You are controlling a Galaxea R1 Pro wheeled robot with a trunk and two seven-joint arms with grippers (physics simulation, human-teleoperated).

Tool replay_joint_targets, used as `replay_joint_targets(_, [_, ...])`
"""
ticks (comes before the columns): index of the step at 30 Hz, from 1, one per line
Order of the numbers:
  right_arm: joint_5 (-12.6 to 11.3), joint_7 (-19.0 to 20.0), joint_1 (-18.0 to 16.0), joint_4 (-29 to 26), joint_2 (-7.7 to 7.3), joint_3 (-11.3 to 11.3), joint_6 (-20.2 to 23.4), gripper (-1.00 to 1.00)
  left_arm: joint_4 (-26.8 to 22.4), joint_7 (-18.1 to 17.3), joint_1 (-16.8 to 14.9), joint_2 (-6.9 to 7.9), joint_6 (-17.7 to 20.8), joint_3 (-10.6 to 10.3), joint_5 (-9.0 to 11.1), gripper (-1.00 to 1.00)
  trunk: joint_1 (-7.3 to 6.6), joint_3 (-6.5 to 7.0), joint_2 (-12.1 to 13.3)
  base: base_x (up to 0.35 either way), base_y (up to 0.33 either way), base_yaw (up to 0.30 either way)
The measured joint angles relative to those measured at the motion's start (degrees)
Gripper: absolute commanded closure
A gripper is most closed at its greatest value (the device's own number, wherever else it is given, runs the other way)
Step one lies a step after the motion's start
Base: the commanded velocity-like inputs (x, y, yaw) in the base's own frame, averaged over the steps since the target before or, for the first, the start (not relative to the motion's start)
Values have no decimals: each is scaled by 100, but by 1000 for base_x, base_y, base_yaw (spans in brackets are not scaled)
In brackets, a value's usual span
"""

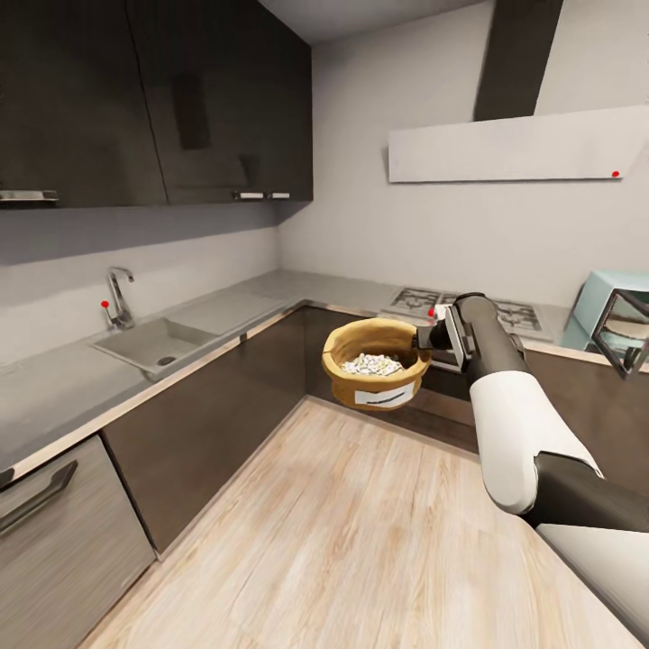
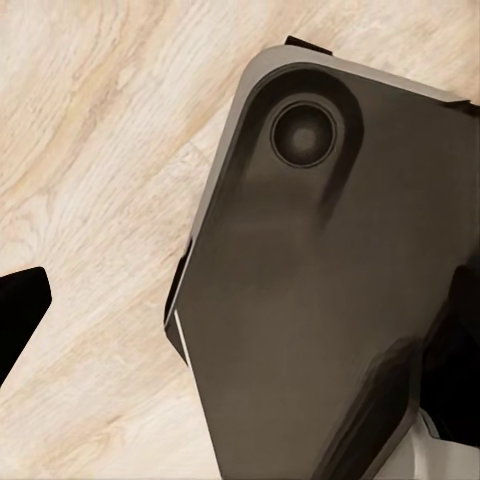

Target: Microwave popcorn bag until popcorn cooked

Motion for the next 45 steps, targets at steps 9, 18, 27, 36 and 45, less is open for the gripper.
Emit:
replay_joint_targets(9, [-31,56,2,0,-83,0,0,100,0,-2,0,-6,0,0,0,-100,0,2,0,0,0,0])
replay_joint_targets(18, [-47,94,2,255,-147,3,0,100,-2,0,0,-6,0,0,0,-100,0,2,0,0,0,0])
replay_joint_targets(27, [-50,94,4,1368,-601,-10,-2,100,1,-1,0,3,0,0,0,-100,0,1,0,0,0,0])
replay_joint_targets(36, [-54,105,6,1701,-770,-4,-1,100,0,0,0,2,0,1,0,-100,0,4,0,0,0,-48])
replay_joint_targets(45, [-61,101,6,1736,-882,-4,-1,100,-1,-1,0,2,0,1,0,-100,0,30,0,0,0,-244])
